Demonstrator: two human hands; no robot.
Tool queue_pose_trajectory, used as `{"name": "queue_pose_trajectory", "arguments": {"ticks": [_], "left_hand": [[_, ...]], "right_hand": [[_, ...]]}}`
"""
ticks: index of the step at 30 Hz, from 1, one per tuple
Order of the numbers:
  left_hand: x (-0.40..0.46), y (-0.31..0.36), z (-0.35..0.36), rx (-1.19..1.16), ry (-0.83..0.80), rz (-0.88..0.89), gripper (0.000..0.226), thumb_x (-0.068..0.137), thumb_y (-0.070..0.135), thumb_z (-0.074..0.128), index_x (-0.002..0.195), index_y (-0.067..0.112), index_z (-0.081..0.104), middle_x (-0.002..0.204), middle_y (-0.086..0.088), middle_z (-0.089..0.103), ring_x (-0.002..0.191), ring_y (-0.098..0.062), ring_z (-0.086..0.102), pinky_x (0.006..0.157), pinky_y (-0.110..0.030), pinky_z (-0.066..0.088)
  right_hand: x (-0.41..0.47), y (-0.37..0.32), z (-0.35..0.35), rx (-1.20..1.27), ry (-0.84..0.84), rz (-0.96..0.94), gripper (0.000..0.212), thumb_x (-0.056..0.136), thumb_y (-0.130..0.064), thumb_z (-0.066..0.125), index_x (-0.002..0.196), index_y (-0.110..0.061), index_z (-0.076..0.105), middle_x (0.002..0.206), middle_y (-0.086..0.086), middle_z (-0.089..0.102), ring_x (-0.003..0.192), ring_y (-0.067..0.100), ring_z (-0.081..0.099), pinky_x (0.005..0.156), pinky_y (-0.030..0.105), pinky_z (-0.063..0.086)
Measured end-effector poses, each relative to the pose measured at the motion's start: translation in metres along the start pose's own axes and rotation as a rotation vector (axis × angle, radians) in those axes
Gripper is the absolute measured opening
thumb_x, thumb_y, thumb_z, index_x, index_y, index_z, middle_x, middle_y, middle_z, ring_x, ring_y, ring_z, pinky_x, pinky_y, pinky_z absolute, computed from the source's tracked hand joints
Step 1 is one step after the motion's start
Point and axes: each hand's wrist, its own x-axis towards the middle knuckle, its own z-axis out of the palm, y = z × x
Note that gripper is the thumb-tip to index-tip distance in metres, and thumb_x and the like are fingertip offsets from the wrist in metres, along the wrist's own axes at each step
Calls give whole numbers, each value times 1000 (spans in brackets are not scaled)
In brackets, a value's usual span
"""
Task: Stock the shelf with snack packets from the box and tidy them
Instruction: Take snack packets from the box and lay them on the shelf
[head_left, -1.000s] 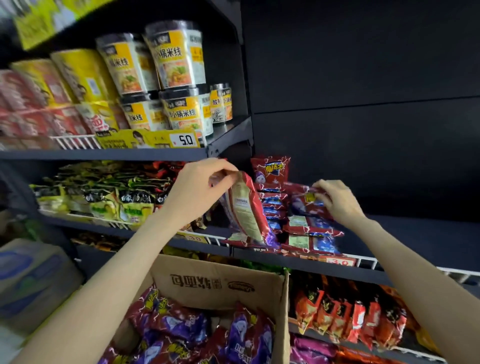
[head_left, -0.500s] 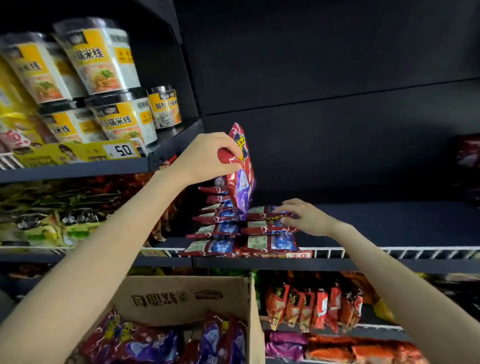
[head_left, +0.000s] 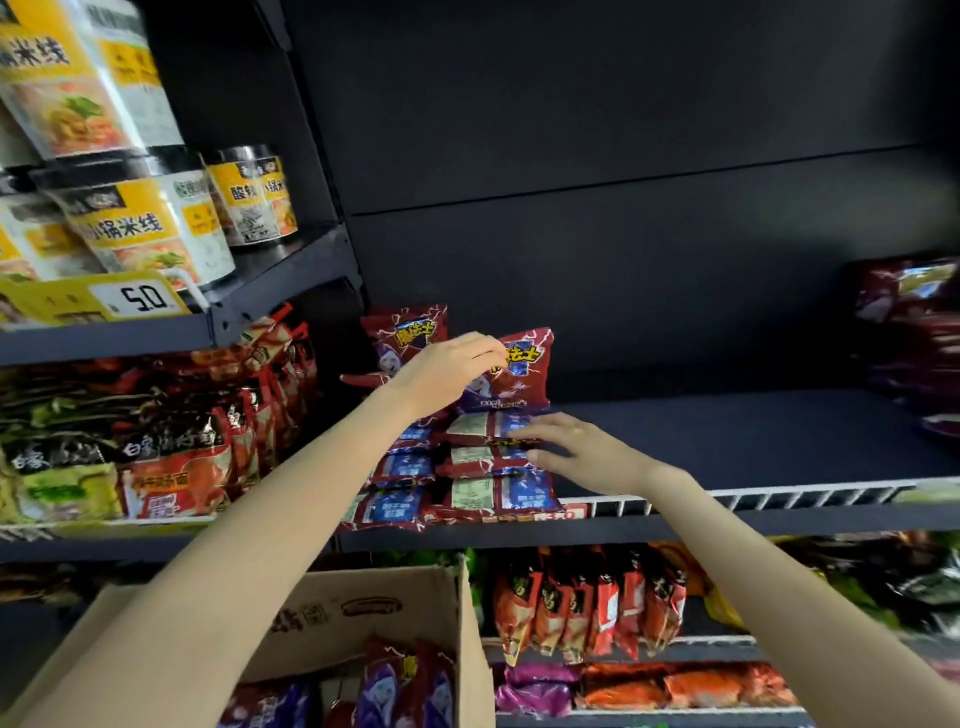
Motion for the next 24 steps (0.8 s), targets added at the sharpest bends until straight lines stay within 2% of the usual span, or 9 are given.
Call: {"name": "queue_pose_trajectory", "arguments": {"ticks": [3, 6, 9, 12, 14, 16, 19, 22, 24], "left_hand": [[-5, -1, 14, -6, -43, 77, 40, 78, -14, 59, 111, 7, 66, 115, -6, 65, 108, -22, 60, 90, -33, 50], [-17, 0, 16, -71, -119, 22, 27, 95, 17, 53, 120, 13, 62, 123, -1, 62, 116, -17, 55, 100, -30, 40], [-28, 5, 12, -144, -309, -100, 44, 99, 43, 38, 133, 20, 51, 137, 3, 52, 126, -13, 46, 103, -28, 32], [-34, 11, 15, -154, -408, -116, 52, 97, 53, 30, 138, 25, 45, 141, 5, 48, 128, -14, 43, 105, -33, 34], [-35, 16, 16, -139, -414, -130, 53, 96, 55, 30, 139, 27, 43, 141, 5, 47, 129, -14, 43, 104, -36, 36], [-35, 21, 13, -114, -353, -118, 47, 97, 50, 36, 136, 25, 47, 138, 4, 50, 127, -15, 44, 102, -36, 38], [-42, 29, 0, -73, -180, -92, 35, 97, 39, 44, 125, 24, 58, 123, 5, 61, 115, -16, 52, 94, -33, 43], [-70, 40, -21, -24, 103, -72, 26, 94, 31, 49, 107, 21, 69, 101, 6, 70, 94, -15, 62, 78, -27, 44], [-103, 48, -31, -1, 312, -39, 23, 90, 29, 51, 93, 20, 72, 83, 7, 71, 77, -13, 65, 69, -25, 46]], "right_hand": [[-2, 0, 1, 14, 1, 2, 40, 98, -38, 45, 138, -35, 44, 144, -2, 37, 135, 12, 32, 109, 23, 25], [-4, -1, 1, 9, -3, 10, 41, 98, -38, 45, 139, -35, 42, 143, -2, 38, 133, 11, 34, 106, 21, 26], [-3, -3, -1, 22, 27, 11, 42, 98, -36, 47, 139, -32, 42, 141, -2, 41, 130, 10, 36, 98, 16, 26], [0, -7, 2, 14, 82, 33, 43, 97, -35, 49, 139, -32, 42, 139, 2, 43, 127, 14, 40, 95, 20, 32], [1, -10, 5, -10, 137, 64, 43, 96, -34, 50, 139, -28, 42, 139, 4, 44, 124, 18, 44, 93, 25, 39], [-2, -17, 8, -63, 251, 69, 41, 96, -30, 52, 136, -24, 47, 137, 5, 47, 121, 20, 47, 91, 30, 44], [-14, -37, 13, -232, 546, -20, 31, 95, -23, 53, 125, -18, 57, 123, 3, 59, 112, 24, 53, 90, 39, 46], [-31, -71, 23, -305, 809, -138, 25, 93, -23, 50, 115, -16, 61, 97, 0, 66, 86, 19, 61, 69, 32, 50], [-41, -98, 37, -318, 882, -217, 22, 94, -24, 49, 107, -14, 63, 86, -4, 67, 73, 12, 62, 55, 28, 49]]}}
